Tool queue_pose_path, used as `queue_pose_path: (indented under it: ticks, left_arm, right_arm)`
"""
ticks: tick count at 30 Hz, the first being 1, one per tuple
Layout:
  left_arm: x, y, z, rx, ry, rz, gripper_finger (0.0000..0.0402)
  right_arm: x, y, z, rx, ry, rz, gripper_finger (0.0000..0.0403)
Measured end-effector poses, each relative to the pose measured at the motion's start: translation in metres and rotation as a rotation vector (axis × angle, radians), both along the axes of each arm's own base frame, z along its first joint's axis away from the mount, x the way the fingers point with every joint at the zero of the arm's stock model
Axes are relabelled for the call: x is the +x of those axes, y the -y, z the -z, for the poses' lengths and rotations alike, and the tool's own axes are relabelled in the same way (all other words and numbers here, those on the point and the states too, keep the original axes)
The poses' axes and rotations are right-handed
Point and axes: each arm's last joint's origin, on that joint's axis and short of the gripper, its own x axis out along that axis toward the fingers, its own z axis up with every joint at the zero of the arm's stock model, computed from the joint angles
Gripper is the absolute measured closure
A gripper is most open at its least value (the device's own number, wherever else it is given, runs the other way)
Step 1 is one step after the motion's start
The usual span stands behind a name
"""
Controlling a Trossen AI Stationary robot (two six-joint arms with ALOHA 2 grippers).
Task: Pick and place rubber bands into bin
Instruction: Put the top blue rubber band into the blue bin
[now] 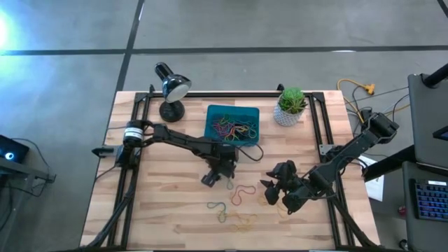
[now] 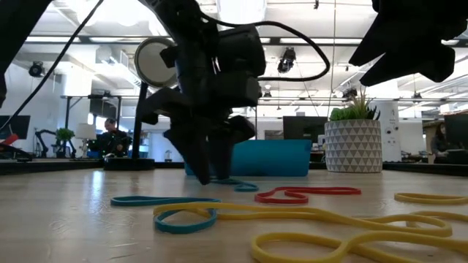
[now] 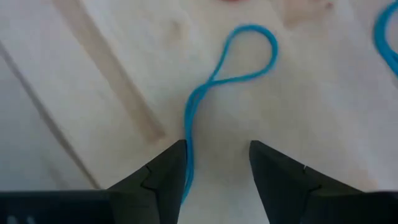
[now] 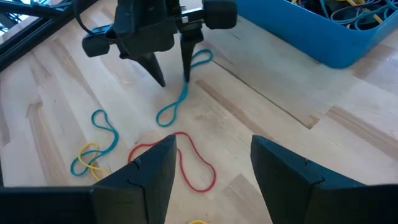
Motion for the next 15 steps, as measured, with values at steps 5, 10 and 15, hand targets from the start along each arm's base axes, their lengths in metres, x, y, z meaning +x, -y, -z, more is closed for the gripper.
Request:
queue_pose_path:
  ticks: [5,10,15]
  left_arm:
    - [-0.0035,0.0019,0.0013,-0.011,-0.034,0.000,0.0240]
    - [-0.0019,0.0016,0.0036,0.014,-0.023,-0.090,0.0240]
    - [0.0014,0.0012,0.0029,0.012,0.010,-0.106,0.0240]
  right_arm:
    - [0.0003,-0.0002,-0.0002,0.001,0.003,-0.002,0.0209]
    - [0.0003,-0.0003,-0.0002,-0.001,0.002,-0.004,0.0209]
    - [0.0001,-0.0001,0.0002,-0.008,-0.002,-0.009,0.0209]
